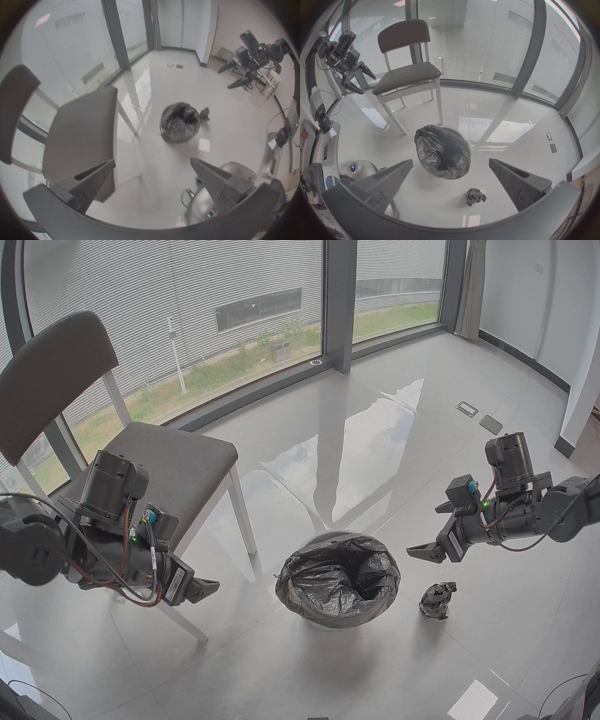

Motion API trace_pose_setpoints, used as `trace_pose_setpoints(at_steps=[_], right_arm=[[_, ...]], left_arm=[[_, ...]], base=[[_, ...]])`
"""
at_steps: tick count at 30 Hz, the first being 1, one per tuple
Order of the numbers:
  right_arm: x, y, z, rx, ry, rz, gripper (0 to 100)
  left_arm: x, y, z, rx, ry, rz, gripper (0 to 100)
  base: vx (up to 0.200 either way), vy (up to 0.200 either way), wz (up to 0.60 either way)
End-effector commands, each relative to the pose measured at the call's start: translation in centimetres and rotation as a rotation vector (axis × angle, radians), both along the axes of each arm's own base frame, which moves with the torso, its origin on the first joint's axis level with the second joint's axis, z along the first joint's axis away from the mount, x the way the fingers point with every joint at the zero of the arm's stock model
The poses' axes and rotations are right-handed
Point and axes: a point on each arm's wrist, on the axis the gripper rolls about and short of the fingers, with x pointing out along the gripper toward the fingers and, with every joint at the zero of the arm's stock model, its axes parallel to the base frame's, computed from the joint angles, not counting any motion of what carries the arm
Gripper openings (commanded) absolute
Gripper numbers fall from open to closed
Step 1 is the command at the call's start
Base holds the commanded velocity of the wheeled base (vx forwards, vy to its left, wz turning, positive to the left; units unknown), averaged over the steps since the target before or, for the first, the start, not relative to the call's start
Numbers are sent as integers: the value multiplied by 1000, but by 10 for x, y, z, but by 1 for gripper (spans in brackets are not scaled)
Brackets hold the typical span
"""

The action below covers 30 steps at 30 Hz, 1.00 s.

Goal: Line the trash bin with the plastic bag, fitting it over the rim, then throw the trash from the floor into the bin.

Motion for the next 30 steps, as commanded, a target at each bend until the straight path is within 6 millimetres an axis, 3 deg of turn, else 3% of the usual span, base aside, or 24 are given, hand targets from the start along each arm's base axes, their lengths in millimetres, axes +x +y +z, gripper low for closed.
trace_pose_setpoints(at_steps=[1,12,16,30], right_arm=[[-32,-12,-2,1,63,-63,100],[-34,-12,-2,22,92,-88,100],[-34,-12,-3,21,94,-88,100],[-34,-12,-2,21,91,-87,100]], left_arm=[[-9,-1,40,-248,115,30,100],[-25,1,30,-522,-49,50,100],[-27,2,21,-544,-37,23,100],[-24,0,28,-555,-69,8,100]], base=[[0,0,0],[0,0,0],[200,0,0],[200,0,0]])
